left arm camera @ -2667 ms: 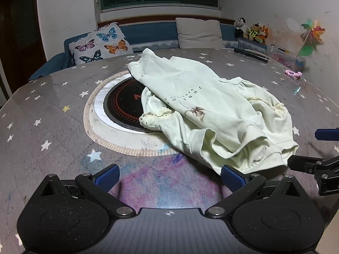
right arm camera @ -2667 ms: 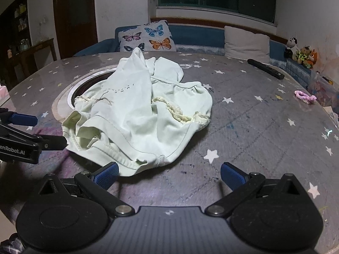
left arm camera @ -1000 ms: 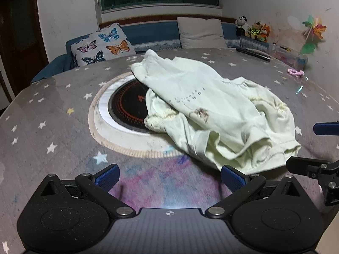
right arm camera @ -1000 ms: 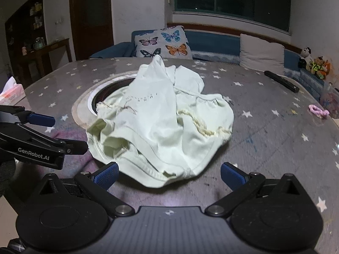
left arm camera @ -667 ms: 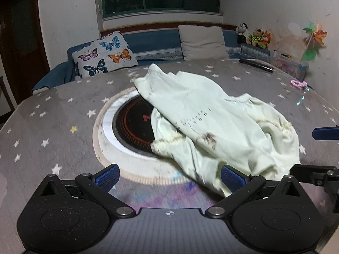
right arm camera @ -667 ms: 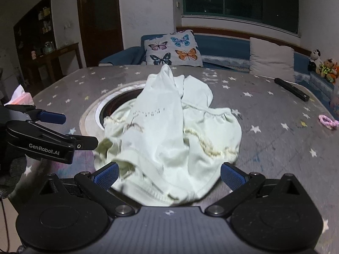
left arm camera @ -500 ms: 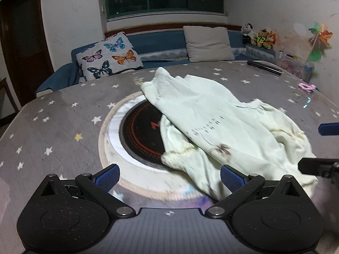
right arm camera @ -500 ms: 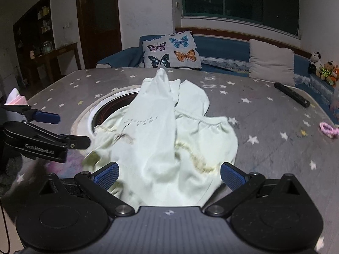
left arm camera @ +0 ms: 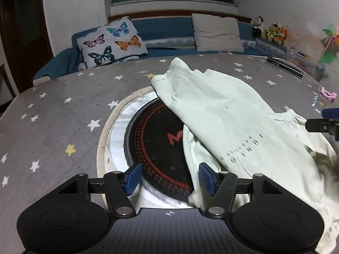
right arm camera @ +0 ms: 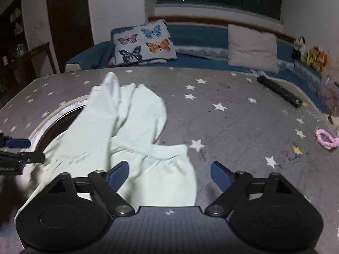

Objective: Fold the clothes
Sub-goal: 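Grasp the mint-green shirt edge with the left gripper while the right gripper grasps another edge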

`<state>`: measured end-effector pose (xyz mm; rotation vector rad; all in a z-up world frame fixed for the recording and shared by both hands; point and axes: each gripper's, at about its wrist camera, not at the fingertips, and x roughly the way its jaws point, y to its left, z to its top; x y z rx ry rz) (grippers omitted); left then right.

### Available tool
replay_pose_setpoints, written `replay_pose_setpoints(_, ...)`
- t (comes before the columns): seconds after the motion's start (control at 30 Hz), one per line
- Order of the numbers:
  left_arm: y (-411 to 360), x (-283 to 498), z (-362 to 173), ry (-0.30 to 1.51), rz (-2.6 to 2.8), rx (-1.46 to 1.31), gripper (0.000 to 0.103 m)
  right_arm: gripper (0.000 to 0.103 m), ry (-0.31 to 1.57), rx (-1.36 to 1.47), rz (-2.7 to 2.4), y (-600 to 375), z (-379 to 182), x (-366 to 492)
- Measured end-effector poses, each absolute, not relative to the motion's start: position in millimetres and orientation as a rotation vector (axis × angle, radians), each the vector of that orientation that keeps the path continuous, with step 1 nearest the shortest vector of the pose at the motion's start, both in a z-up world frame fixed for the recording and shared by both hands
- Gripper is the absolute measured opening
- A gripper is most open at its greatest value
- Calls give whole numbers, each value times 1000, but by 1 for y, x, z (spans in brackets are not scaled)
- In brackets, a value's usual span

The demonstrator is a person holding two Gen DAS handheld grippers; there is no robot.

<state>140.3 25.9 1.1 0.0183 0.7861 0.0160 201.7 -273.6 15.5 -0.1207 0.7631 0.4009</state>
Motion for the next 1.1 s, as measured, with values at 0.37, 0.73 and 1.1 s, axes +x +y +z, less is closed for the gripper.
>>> replay_pose_setpoints(0.37, 27, 171, -10, 814, -66, 25, 43, 52, 834, -79, 426, -272, -11, 245)
replay_pose_setpoints(0.73, 23, 165, -1, 768, -93, 30, 2, 6, 748, 11, 350, -303, 9, 221)
replay_pose_setpoints(1.1, 43, 133, 14, 720, -3, 4, 1, 6, 772, 87, 130, -372, 8, 166)
